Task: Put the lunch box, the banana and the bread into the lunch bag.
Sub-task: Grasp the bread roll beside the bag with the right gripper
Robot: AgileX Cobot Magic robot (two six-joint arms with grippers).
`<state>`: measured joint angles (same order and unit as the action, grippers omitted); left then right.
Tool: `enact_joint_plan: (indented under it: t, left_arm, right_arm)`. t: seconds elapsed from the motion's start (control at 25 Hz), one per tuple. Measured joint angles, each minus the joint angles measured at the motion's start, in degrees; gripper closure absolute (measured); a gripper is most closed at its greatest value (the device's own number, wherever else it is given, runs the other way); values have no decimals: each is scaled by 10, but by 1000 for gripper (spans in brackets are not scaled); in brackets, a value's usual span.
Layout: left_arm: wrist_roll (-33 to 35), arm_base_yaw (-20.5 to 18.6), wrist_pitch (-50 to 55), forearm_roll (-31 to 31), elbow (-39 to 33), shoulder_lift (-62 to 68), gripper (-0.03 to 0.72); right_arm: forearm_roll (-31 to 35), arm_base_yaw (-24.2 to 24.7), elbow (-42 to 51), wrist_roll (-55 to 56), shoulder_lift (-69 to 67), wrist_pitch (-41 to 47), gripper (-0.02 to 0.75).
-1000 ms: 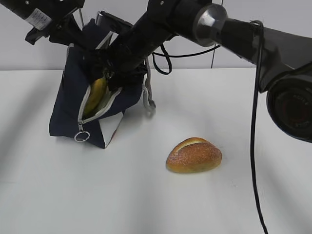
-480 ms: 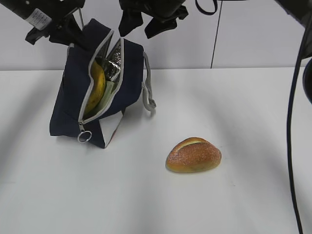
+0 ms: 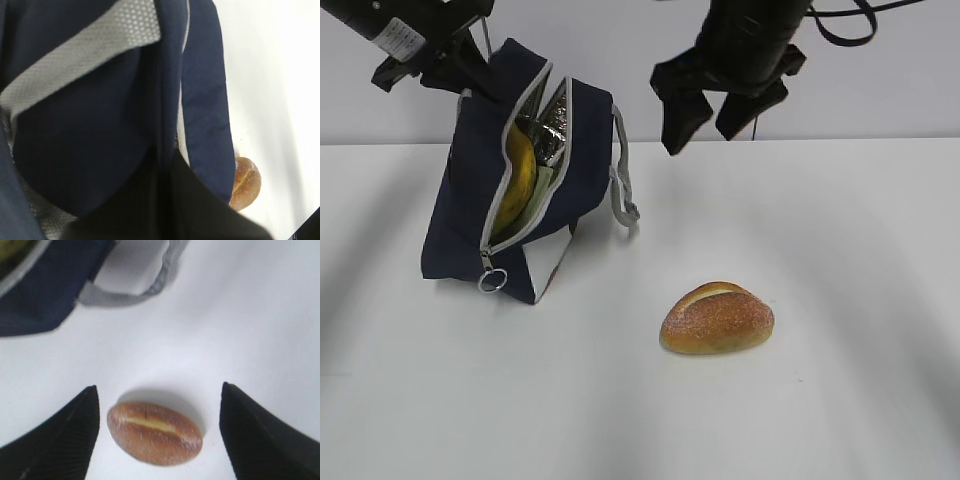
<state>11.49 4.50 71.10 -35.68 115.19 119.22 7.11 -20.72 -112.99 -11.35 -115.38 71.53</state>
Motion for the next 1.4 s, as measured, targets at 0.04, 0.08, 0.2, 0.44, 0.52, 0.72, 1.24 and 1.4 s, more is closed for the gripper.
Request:
enact_joint_plan:
  t: [0.04, 0.08, 0.2, 0.44, 0.52, 0.72, 1.24, 1.4]
  left_arm:
    - [0, 0, 0, 0, 0, 0, 688]
    - [0, 0, 0, 0, 0, 0, 688]
    - [0, 0, 0, 0, 0, 0, 688]
    - [0, 0, 0, 0, 0, 0, 688]
    - [0, 0, 0, 0, 0, 0, 688]
    - [0, 0, 0, 0, 0, 0, 688]
    - [0, 0, 0, 0, 0, 0, 688]
    - [0, 0, 0, 0, 0, 0, 688]
  right_arm:
    - [-3, 0, 33, -12, 19, 0, 187]
    - [-3, 0, 64, -29, 36, 0, 187]
    - [-3, 0, 137, -67, 73, 0, 187]
    - [-2, 0, 244, -113, 114, -4, 187]
    - [6, 0, 279, -131, 123, -7, 187]
    - [32, 0, 338, -177, 126, -10, 187]
    - [23, 0, 343, -480, 125, -133, 131]
    - [33, 0, 343, -500, 101, -136, 115]
